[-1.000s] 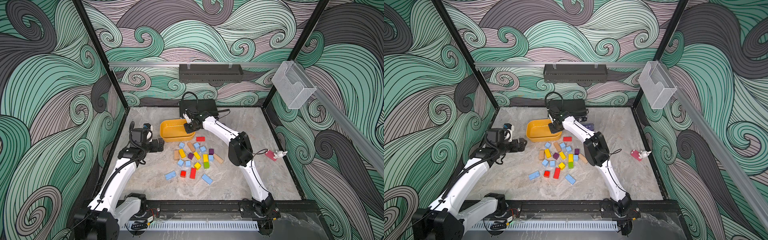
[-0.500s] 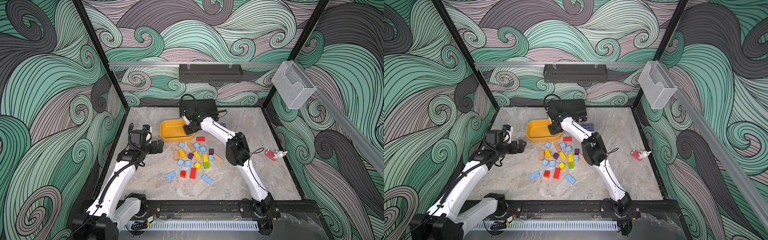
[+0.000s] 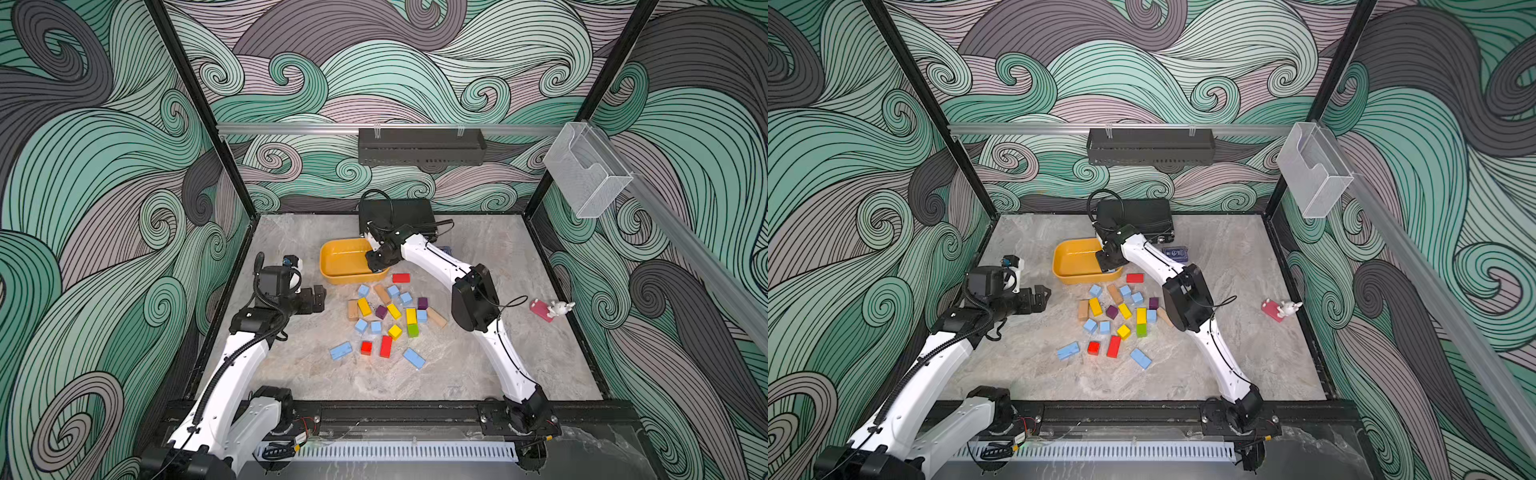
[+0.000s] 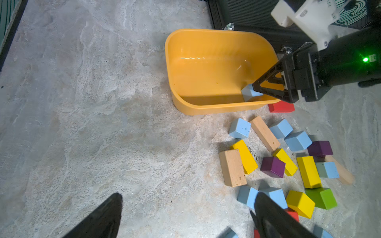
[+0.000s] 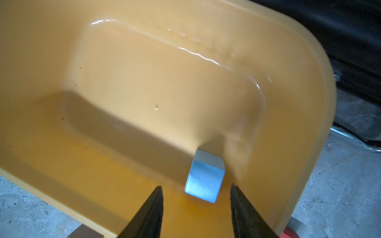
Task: Pick out the blue building blocks
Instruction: Place the building block in the storage box.
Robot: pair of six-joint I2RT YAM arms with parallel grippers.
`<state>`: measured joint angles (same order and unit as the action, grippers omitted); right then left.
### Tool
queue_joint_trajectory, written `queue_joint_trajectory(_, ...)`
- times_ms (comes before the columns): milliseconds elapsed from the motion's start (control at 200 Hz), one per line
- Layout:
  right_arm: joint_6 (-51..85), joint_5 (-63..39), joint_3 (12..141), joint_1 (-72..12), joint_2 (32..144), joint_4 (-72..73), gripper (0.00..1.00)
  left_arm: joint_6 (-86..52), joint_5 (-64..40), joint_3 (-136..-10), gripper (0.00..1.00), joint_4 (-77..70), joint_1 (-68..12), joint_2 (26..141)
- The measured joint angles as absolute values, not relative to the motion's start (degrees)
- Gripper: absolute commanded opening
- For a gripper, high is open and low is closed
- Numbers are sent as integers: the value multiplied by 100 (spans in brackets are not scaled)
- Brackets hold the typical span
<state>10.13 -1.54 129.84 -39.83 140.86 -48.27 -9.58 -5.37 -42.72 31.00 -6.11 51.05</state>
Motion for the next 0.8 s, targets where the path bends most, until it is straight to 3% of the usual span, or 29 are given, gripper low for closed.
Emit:
queue_joint_trajectory(395, 1068, -375, 12857, -3997, 13692, -4906, 76, -790, -537, -4338, 99, 3422, -611, 4735)
queue_joint_trajectory(560, 985, -456, 12589, -3997, 13013, -4906, 91, -626, -563, -4547, 98, 3542, -611, 4665)
queue_joint_trajectory(595, 956, -473, 12512, -3997, 12857, -4908, 99, -574, -587, -4613, 98, 3575, -611, 4661)
queue_joint_trajectory(796, 799, -447, 11769, -3990, 11896, -4897, 99, -309, -899, -4915, 99, 3636, -611, 4663)
